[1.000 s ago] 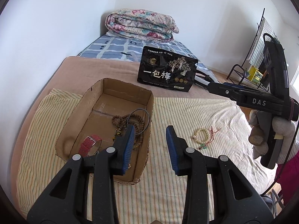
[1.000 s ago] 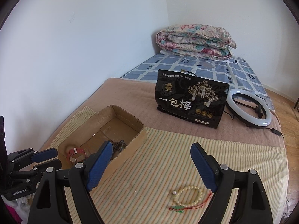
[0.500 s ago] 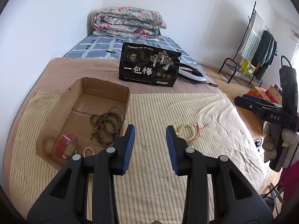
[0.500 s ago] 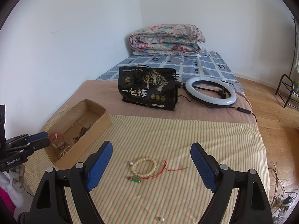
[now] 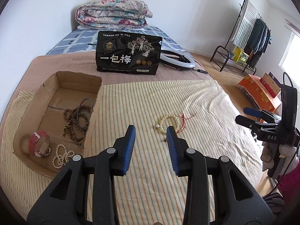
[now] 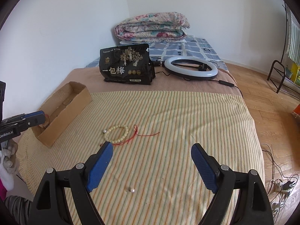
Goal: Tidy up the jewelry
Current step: 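Move the left tool to the cream bead bracelet while the right tool approaches the small white bead, then close the left tool on the green jade pendant while the right tool grips the small white bead, then carry the jade pendant and white bead over the cardboard box with both tools, then open the left tool to drop the pendant while the right tool drops the bead into the box, then move the left tool to the white pearl bead while the right tool moves to the cream bracelet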
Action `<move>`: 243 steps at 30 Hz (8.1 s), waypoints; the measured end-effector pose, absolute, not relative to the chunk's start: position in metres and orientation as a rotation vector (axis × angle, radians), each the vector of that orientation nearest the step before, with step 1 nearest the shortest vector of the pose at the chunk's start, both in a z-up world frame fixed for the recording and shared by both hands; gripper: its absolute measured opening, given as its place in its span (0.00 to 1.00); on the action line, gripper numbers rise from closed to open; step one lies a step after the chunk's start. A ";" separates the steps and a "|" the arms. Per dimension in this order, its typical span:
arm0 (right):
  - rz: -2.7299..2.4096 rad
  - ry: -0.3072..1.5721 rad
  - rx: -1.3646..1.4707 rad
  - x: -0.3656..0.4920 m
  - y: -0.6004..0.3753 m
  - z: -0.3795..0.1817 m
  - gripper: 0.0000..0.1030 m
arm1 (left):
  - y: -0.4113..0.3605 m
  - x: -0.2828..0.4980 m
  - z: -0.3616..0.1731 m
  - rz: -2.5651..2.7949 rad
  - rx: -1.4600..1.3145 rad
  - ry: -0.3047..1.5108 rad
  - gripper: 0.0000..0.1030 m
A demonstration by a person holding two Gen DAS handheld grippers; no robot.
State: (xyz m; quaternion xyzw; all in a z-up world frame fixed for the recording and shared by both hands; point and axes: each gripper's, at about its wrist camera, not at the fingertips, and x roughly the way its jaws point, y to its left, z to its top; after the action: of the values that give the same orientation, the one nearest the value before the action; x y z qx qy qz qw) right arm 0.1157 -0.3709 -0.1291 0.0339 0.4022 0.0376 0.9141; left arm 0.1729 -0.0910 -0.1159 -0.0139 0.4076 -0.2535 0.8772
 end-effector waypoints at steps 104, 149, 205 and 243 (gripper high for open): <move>0.233 0.788 -0.096 0.080 -0.302 -0.110 0.14 | -0.073 0.151 -0.095 -0.559 -0.001 0.750 0.14; 0.534 0.785 -0.131 0.205 -0.091 -0.100 0.14 | 0.101 0.256 -0.105 -0.282 -0.150 0.744 0.14; 0.439 0.792 -0.121 0.213 -0.139 -0.113 0.84 | 0.049 0.252 -0.108 -0.343 -0.083 0.762 0.40; 0.213 0.937 0.006 0.211 -0.311 -0.170 0.73 | -0.117 0.222 -0.140 -0.612 0.027 0.836 0.40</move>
State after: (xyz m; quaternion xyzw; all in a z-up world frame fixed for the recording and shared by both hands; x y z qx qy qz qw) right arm 0.2105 -0.3111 -0.1705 0.0027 0.4507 0.1026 0.8868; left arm 0.2222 -0.1172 -0.1405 0.0130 0.3995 -0.2927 0.8687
